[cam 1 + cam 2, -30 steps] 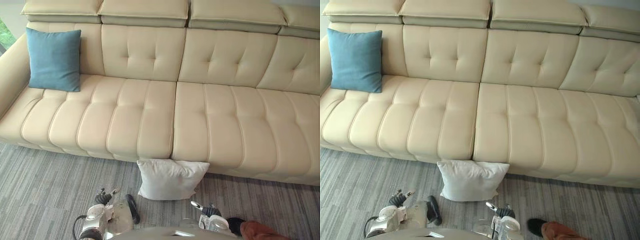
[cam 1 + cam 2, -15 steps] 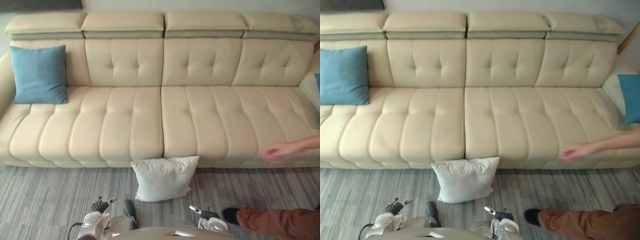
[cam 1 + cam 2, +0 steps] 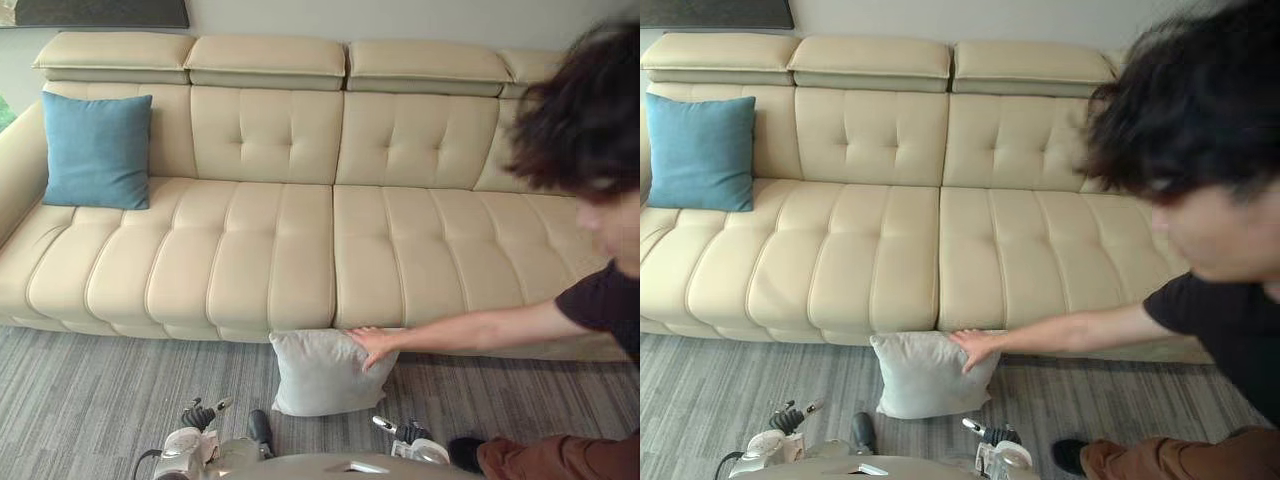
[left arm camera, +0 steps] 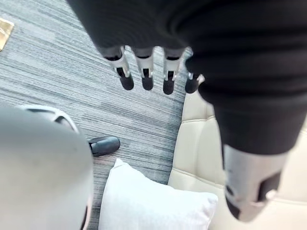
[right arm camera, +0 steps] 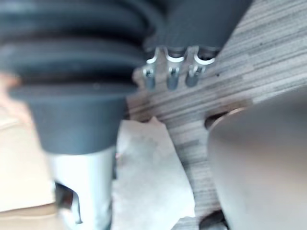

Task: Pick up cushions and gather them together orderly.

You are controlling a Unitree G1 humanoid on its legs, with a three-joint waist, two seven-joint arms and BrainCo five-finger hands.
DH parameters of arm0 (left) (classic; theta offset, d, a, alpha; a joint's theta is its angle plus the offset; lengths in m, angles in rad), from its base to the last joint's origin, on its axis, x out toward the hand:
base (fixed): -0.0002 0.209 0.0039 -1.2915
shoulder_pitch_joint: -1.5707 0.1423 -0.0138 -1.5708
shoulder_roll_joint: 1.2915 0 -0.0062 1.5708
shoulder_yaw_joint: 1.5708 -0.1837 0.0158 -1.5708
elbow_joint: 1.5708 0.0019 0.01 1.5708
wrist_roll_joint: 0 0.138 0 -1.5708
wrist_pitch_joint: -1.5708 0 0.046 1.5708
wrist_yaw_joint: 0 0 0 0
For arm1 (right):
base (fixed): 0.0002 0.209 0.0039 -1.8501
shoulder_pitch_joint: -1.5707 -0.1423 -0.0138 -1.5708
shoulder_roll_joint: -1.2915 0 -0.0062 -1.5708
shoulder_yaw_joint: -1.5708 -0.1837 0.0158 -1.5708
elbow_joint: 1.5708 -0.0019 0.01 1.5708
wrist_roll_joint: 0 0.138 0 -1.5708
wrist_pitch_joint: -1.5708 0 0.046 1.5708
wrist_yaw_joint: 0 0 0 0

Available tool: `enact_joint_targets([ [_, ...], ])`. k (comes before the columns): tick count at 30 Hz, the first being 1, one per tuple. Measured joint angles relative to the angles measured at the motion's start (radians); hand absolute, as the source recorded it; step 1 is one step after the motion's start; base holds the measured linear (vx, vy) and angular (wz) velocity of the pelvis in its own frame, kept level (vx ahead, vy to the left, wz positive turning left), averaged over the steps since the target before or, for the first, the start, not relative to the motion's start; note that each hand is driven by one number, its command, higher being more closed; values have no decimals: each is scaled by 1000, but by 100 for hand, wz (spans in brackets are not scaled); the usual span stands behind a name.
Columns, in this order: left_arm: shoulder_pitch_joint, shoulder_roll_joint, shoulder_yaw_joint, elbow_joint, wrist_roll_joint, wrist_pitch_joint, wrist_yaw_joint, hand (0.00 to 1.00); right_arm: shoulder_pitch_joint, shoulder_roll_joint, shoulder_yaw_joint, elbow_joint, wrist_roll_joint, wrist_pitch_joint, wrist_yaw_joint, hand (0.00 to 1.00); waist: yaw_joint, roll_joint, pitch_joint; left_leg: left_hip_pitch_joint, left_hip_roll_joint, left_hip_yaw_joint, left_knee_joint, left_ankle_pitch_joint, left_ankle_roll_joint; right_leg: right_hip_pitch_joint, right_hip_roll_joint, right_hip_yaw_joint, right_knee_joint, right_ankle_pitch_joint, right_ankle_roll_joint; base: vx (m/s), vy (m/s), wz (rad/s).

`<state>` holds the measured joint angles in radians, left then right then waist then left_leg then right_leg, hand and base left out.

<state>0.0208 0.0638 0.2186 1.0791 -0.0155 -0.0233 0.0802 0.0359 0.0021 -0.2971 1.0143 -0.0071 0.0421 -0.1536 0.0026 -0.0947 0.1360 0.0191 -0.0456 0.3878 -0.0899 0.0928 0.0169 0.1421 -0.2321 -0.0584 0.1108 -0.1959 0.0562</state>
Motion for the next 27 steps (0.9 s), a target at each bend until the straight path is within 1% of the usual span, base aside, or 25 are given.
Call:
enact_joint_targets([
  [2,3,5,-12,1,0,0,0,0,-1,-3,0,6,0,-1,0,0,-2,1,-7,1,2,4,0,-7,-3,-1,2,6,-7,8,2,99,-45,-18],
  [3,5,5,-26,1,1,0,0,0,-3,-8,1,15,-1,-2,0,0,-2,6,-10,5,11,10,0,-17,-9,-1,12,20,-13,28,-5,106,-45,-28],
  [4,5,5,-26,0,2,0,0,0,-5,-10,2,17,-2,-1,0,0,-2,8,-11,6,16,15,1,-19,-9,-3,17,21,-15,35,-11,100,-48,-39],
  [6,-1,1,-25,-3,5,0,1,0,-22,-16,16,18,-10,0,-3,0,0,28,2,3,50,46,7,-26,-13,-35,46,35,1,73,-26,71,-60,-53],
  [7,-8,-7,-25,-5,8,1,2,0,-41,-17,22,11,-10,0,-4,0,4,39,9,-13,69,68,10,-26,-13,-84,64,49,34,89,-30,28,-54,-61],
  [8,-25,-6,-25,-14,9,3,2,0,-49,-17,31,-10,-10,0,-7,0,1,46,23,-73,100,76,86,-35,-2,-145,73,59,94,95,-24,0,-77,-53],
  [10,-79,-21,-33,-52,4,2,11,0,-88,-36,68,-74,-8,-1,-24,0,-1,78,68,-268,205,73,374,-147,6,-327,110,74,283,93,-19,-47,-75,-42],
  [11,-94,-25,-36,-61,-6,2,20,0,-105,-43,80,-94,-6,0,-34,0,0,89,81,-313,232,68,441,-172,11,-376,119,74,338,87,-14,-85,-26,-38],
  [12,-121,-25,-45,-81,-30,2,32,0,-125,-55,102,-133,2,-2,-47,0,-3,95,99,-387,258,59,530,-198,19,-456,122,76,410,65,-2,-112,14,-28],
  [13,-154,-25,-45,-111,-50,0,49,0,-153,-61,111,-181,3,-7,-61,0,-6,98,117,-467,280,56,608,-226,18,-525,122,79,466,27,3,-111,17,-20],
  [14,-168,-25,-45,-126,-60,-1,53,0,-170,-63,118,-197,4,-9,-72,0,-5,98,129,-496,287,55,634,-233,18,-548,122,80,483,12,6,-135,21,-17],
  [15,-196,-24,-45,-145,-72,-6,64,0,-199,-66,129,-229,5,-14,-81,0,-4,98,156,-537,300,56,670,-242,18,-585,123,80,506,-14,9,-145,2,-16],
  [16,-227,-23,-46,-167,-84,-10,70,0,-235,-67,137,-271,6,-17,-91,0,-1,98,183,-595,312,51,709,-256,13,-636,122,79,533,-51,19,-163,-10,-14],
  [17,-237,-24,-46,-171,-94,-13,72,0,-246,-67,138,-286,8,-17,-97,0,0,99,189,-619,318,50,725,-259,13,-657,123,79,543,-66,23,-189,-32,-12],
  [19,-267,-26,-46,-197,-126,-17,87,0,-291,-67,140,-338,14,-17,-119,0,3,101,204,-718,338,39,782,-266,12,-749,124,78,584,-113,48,-224,-57,-8],
  [20,-285,-27,-46,-213,-153,-18,93,0,-320,-70,139,-363,21,-16,-128,0,1,109,224,-765,343,22,798,-267,8,-798,130,74,617,-119,48,-191,-53,1],
  [22,-307,-28,-48,-223,-171,-19,98,0,-346,-70,140,-376,21,-17,-153,0,3,110,256,-784,350,19,804,-258,3,-824,132,73,644,-121,44,-166,-52,5],
  [24,-335,-34,-50,-267,-192,-22,112,0,-377,-70,155,-415,24,-18,-177,0,5,111,258,-866,350,7,803,-234,5,-916,133,69,686,-130,27,-165,-69,14],
  [27,-392,-35,-46,-279,-214,-26,119,0,-431,-69,165,-412,42,-16,-202,0,8,111,260,-959,350,-7,803,-206,19,-1011,132,58,721,-129,22,-83,-43,20],
])
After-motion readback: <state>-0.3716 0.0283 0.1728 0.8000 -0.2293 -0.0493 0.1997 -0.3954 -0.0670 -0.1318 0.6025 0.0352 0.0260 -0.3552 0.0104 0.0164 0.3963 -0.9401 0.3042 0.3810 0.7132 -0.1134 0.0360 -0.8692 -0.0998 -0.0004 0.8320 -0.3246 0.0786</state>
